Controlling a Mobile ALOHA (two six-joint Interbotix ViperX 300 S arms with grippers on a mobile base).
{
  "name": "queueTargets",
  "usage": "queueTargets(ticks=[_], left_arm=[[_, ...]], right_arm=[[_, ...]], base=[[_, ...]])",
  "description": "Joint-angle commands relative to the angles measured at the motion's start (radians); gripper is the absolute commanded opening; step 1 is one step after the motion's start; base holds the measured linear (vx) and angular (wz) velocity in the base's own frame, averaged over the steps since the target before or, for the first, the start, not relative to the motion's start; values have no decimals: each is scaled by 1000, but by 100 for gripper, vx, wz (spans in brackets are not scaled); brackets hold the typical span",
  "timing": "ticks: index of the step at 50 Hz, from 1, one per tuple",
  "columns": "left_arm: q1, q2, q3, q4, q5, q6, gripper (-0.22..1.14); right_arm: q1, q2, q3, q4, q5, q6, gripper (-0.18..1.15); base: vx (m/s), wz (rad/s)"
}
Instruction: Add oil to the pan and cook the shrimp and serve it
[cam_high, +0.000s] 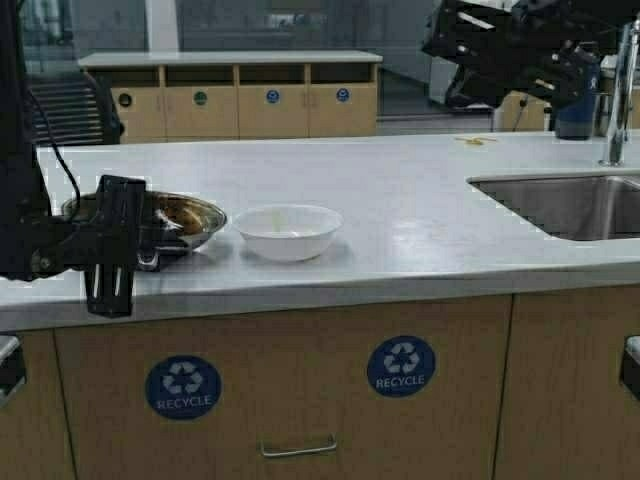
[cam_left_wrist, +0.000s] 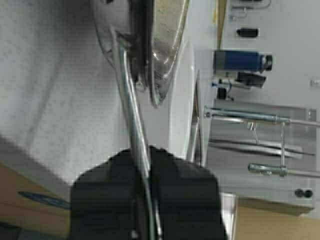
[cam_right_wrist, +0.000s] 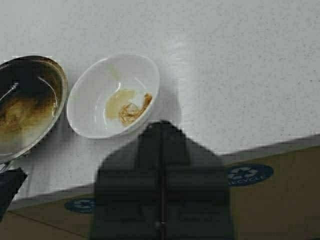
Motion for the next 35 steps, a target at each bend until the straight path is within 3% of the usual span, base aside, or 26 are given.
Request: queueTargets(ticks=[1, 35], left_arm=[[-2, 5, -21, 5, -40, 3, 4], [-2, 84, -32, 44, -72, -63, 4]], right_arm=[[2, 0, -12, -2, -3, -3, 6], [2, 18, -20, -2, -3, -2, 6]], base=[[0, 0], [0, 0]])
